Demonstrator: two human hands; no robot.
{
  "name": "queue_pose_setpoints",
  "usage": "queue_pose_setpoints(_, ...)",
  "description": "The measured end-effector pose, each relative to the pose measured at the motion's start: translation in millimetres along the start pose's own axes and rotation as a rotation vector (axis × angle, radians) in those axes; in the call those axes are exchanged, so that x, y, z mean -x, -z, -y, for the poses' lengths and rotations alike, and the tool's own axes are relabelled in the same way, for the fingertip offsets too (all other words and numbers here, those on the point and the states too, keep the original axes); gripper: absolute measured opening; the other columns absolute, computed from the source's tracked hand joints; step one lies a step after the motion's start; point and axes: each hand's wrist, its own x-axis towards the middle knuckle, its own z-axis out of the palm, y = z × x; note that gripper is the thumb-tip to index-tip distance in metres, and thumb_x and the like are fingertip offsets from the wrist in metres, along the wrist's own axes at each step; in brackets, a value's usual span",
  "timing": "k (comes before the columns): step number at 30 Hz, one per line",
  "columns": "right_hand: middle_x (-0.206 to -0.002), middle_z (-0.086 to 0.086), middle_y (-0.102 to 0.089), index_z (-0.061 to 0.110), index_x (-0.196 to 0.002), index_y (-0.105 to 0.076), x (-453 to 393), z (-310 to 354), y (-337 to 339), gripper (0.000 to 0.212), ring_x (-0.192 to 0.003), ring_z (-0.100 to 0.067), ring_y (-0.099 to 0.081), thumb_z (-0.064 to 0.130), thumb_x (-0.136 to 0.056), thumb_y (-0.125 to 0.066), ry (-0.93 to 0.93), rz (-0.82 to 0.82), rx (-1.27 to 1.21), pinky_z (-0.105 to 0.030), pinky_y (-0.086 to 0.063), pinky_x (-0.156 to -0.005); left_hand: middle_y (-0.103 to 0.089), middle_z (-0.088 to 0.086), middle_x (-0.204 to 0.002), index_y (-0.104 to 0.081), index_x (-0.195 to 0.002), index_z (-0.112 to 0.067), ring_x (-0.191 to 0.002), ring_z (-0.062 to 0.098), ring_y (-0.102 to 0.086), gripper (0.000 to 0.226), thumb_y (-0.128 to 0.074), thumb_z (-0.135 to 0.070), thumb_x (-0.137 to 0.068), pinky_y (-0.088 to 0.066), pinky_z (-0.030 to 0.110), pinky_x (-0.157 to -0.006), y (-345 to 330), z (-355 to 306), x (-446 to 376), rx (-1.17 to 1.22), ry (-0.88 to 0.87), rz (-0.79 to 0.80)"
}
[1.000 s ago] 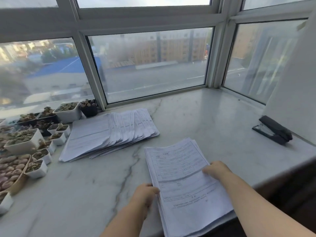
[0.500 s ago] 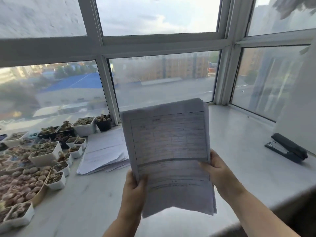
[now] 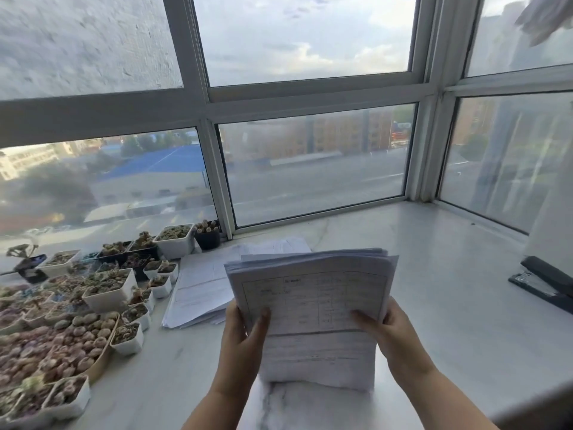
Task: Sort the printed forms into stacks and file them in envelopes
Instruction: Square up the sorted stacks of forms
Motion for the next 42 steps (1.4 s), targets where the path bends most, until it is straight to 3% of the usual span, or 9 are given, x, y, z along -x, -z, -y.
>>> queue_pose_setpoints(12, -0.106, -0.003, -0.072, 0.021, -0.116, -0.063, -8.6, 3.7, -2.6, 0.050, -0.098, -0.018, -0.069, 0.023, -0.067, -0.075, 0.011, -0.020, -0.011, -0.029, -0.055, -0.074, -0.065, -0.001, -0.117, -0.056, -0.120, -0.018, -0.113, 0.014, -0.057, 0.032, -0.055, -0.002, -0.092, -0.046, 0.028, -0.091, -4.5, -19.6, -7.7, 0.126, -0.003, 0.032)
queue_pose_setpoints(18, -0.087, -0.003, -0.076, 0.013, -0.093, -0.071, -11.8, -2.9, -1.7, 0.017, -0.082, -0.021, -0.071, -0.001, -0.085, -0.066, -0.046, -0.089, 0.022, -0.028, -0.056, -0.066, -0.069, -0.010, -0.104, -0.057, -0.115, -0.020, -0.097, 0.001, -0.063, 0.044, -0.061, -0.046, -0.079, -0.047, 0.008, -0.068, -10.7, -44.0, -13.4, 0.140, -0.004, 0.042)
queue_pose_setpoints(22, -0.091, -0.006, -0.075, 0.013, -0.096, -0.069, -8.6, -5.6, -8.5, 0.019, -0.083, -0.020, -0.070, -0.002, -0.085, -0.066, -0.017, -0.100, 0.051, -0.034, -0.057, -0.072, -0.066, -0.007, -0.093, -0.055, -0.106, -0.024, -0.088, 0.005, -0.063, 0.065, -0.069, -0.070, -0.062, -0.047, 0.023, -0.069, -24.7, -64.8, -23.5, 0.211, 0.154, -0.161)
queue_pose_setpoints(25, -0.097, -0.010, -0.073, 0.012, -0.100, -0.067, -6.0, -7.8, -13.6, 0.021, -0.092, -0.027, -0.068, -0.004, -0.085, -0.066, 0.016, -0.101, 0.077, -0.043, -0.055, -0.081, -0.062, 0.002, -0.102, -0.050, -0.110, -0.024, -0.096, 0.018, -0.059, 0.065, -0.073, -0.062, -0.062, -0.047, 0.036, -0.077, -30.2, -73.9, -31.4, 0.204, 0.274, -0.241)
queue_pose_setpoints(28, -0.099, -0.011, -0.072, 0.012, -0.102, -0.066, -3.7, -8.0, -15.5, 0.024, -0.097, -0.031, -0.066, -0.004, -0.084, -0.067, 0.044, -0.100, 0.096, -0.049, -0.052, -0.088, -0.058, 0.001, -0.101, -0.048, -0.112, -0.020, -0.092, 0.017, -0.056, 0.050, -0.071, -0.048, -0.077, -0.044, 0.033, -0.071, -30.2, -76.3, -37.0, 0.139, 0.260, -0.293)
queue_pose_setpoints(34, -0.100, -0.008, -0.073, 0.015, -0.104, -0.066, -3.4, -6.2, -16.1, 0.026, -0.098, -0.029, -0.066, -0.002, -0.084, -0.068, 0.069, -0.084, 0.074, -0.049, -0.053, -0.087, -0.047, -0.004, -0.082, -0.041, -0.084, -0.027, -0.073, 0.008, -0.044, 0.018, -0.048, -0.039, -0.095, -0.035, 0.027, -0.060, -24.3, -76.2, -37.6, -0.073, 0.143, -0.285)
queue_pose_setpoints(37, -0.097, -0.011, -0.073, 0.012, -0.101, -0.068, -4.8, -7.9, -15.2, 0.020, -0.097, -0.034, -0.066, 0.002, -0.084, -0.068, 0.046, -0.089, 0.057, -0.052, -0.053, -0.086, -0.049, -0.002, -0.088, -0.045, -0.093, -0.024, -0.079, 0.010, -0.046, 0.013, -0.039, -0.034, -0.100, -0.038, 0.026, -0.067, -17.4, -77.9, -37.0, -0.122, 0.077, -0.222)
queue_pose_setpoints(40, -0.094, -0.010, -0.074, 0.011, -0.097, -0.071, -7.4, -6.7, -14.0, 0.015, -0.095, -0.033, -0.068, 0.004, -0.085, -0.067, 0.003, -0.094, 0.021, -0.047, -0.056, -0.081, -0.054, -0.007, -0.108, -0.049, -0.117, -0.026, -0.098, 0.004, -0.053, 0.021, -0.049, -0.018, -0.098, -0.040, 0.005, -0.079, 4.0, -86.8, -40.6, -0.257, -0.257, -0.093)
queue_pose_setpoints(42, -0.095, -0.010, -0.075, 0.012, -0.097, -0.072, -8.2, -4.9, -13.3, 0.014, -0.093, -0.032, -0.069, 0.005, -0.085, -0.067, -0.013, -0.083, 0.008, -0.044, -0.057, -0.079, -0.059, -0.005, -0.111, -0.060, -0.113, -0.024, -0.104, 0.002, -0.055, 0.028, -0.061, -0.007, -0.090, -0.042, 0.008, -0.087, 20.0, -95.7, -48.6, -0.452, -0.461, 0.098)
